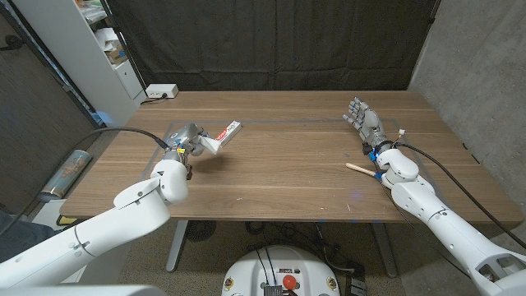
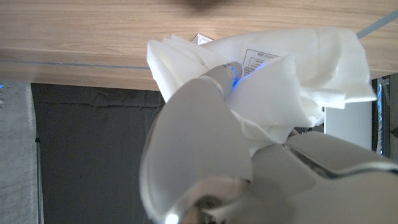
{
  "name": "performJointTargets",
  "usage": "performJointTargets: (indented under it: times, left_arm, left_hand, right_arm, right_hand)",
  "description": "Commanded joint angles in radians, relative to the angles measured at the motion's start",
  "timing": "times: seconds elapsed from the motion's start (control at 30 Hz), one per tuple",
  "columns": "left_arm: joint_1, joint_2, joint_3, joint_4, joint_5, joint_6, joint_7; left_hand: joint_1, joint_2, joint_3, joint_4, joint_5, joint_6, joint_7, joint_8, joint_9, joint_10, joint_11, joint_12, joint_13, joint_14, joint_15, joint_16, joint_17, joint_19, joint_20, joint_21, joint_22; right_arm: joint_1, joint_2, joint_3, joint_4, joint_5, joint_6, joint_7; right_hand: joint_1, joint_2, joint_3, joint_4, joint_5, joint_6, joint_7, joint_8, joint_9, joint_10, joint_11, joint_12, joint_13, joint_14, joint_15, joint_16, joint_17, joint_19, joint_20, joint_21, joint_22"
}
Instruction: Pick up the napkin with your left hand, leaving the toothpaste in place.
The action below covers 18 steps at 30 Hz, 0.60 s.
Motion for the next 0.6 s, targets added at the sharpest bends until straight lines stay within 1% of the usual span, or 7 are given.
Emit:
performJointTargets:
  times: [0.03, 0.07, 0.1, 0.13, 0.23, 0.27, 0.6]
  left_arm:
    - [-0.016, 0.029, -0.005, -0.05, 0.037, 0.003, -0.02]
    - [-0.02, 0.033, -0.006, -0.056, 0.038, 0.006, -0.028]
    - [-0.033, 0.038, 0.008, -0.064, 0.051, 0.026, -0.036]
    - [-0.034, 0.032, 0.013, -0.064, 0.062, 0.031, -0.026]
    - [-0.047, 0.036, 0.016, -0.08, 0.071, 0.054, -0.039]
    - [-0.048, 0.044, 0.016, -0.083, 0.074, 0.05, -0.043]
    - [-0.043, 0.066, -0.004, -0.122, 0.096, 0.065, -0.051]
  left_hand:
    - [-0.002, 0.001, 0.02, 0.012, 0.009, 0.007, -0.001, 0.008, 0.007, 0.012, 0.002, 0.0, 0.009, 0.031, 0.005, 0.008, 0.193, 0.208, 0.003, 0.072, 0.032]
    - [-0.002, 0.001, 0.021, 0.012, 0.009, 0.007, -0.001, 0.008, 0.007, 0.01, 0.002, -0.001, 0.01, 0.031, 0.004, 0.008, 0.194, 0.208, 0.003, 0.073, 0.031]
    - [-0.002, 0.001, 0.021, 0.012, 0.01, 0.008, -0.001, 0.009, 0.008, 0.011, 0.002, -0.001, 0.011, 0.031, 0.004, 0.008, 0.195, 0.207, 0.002, 0.075, 0.031]
    - [-0.003, 0.0, 0.022, 0.011, 0.01, 0.007, -0.001, 0.009, 0.009, 0.011, 0.002, -0.001, 0.012, 0.032, 0.005, 0.008, 0.196, 0.206, 0.001, 0.077, 0.031]
    - [-0.004, 0.0, 0.023, 0.012, 0.012, 0.008, 0.0, 0.007, 0.01, 0.012, -0.002, -0.002, 0.017, 0.032, 0.005, 0.007, 0.199, 0.202, 0.0, 0.083, 0.029]
    - [-0.004, -0.001, 0.024, 0.012, 0.013, 0.009, -0.001, 0.007, 0.01, 0.013, -0.003, -0.002, 0.019, 0.033, 0.006, 0.007, 0.2, 0.202, 0.0, 0.085, 0.029]
    - [-0.006, -0.004, 0.029, 0.011, 0.017, 0.01, -0.001, 0.005, 0.013, 0.014, 0.0, -0.006, 0.032, 0.036, 0.005, 0.006, 0.209, 0.191, 0.0, 0.103, 0.026]
  right_arm:
    - [-0.001, 0.0, 0.003, 0.0, -0.001, 0.002, -0.005]
    - [-0.001, -0.001, 0.003, 0.001, -0.001, 0.002, -0.005]
    - [-0.001, -0.001, 0.003, 0.001, -0.001, 0.002, -0.005]
    - [-0.001, -0.001, 0.003, 0.001, -0.001, 0.002, -0.005]
    - [-0.001, -0.002, 0.003, 0.001, -0.001, 0.001, -0.004]
    - [-0.001, -0.003, 0.003, 0.0, -0.002, 0.001, -0.005]
    - [-0.006, -0.001, 0.004, -0.005, -0.002, 0.004, -0.009]
  right_hand:
    - [0.005, 0.011, -0.001, -0.001, 0.008, 0.006, -0.001, 0.001, 0.0, 0.006, -0.004, 0.005, 0.003, 0.006, 0.002, 0.005, 0.002, 0.004, 0.006, 0.009, 0.006]
    - [0.005, 0.011, -0.001, -0.001, 0.008, 0.006, -0.001, 0.001, 0.0, 0.005, -0.004, 0.005, 0.003, 0.006, 0.002, 0.004, 0.002, 0.004, 0.006, 0.009, 0.006]
    - [0.005, 0.011, -0.001, -0.001, 0.008, 0.006, -0.001, 0.001, 0.0, 0.005, -0.003, 0.005, 0.003, 0.006, 0.002, 0.004, 0.002, 0.004, 0.006, 0.009, 0.006]
    - [0.005, 0.011, -0.001, -0.001, 0.008, 0.006, -0.001, 0.001, 0.0, 0.005, -0.003, 0.005, 0.003, 0.006, 0.001, 0.004, 0.002, 0.004, 0.006, 0.009, 0.006]
    - [0.005, 0.011, -0.001, -0.001, 0.008, 0.006, 0.0, 0.001, 0.0, 0.005, -0.003, 0.005, 0.003, 0.006, 0.002, 0.004, 0.002, 0.004, 0.005, 0.009, 0.006]
    - [0.005, 0.011, -0.001, -0.001, 0.008, 0.006, 0.0, 0.001, 0.0, 0.006, -0.002, 0.005, 0.003, 0.006, 0.002, 0.004, 0.002, 0.004, 0.005, 0.009, 0.006]
    - [0.005, 0.012, -0.001, -0.001, 0.008, 0.007, 0.001, 0.001, 0.0, 0.005, -0.003, 0.005, 0.003, 0.006, 0.002, 0.004, 0.002, 0.003, 0.005, 0.009, 0.006]
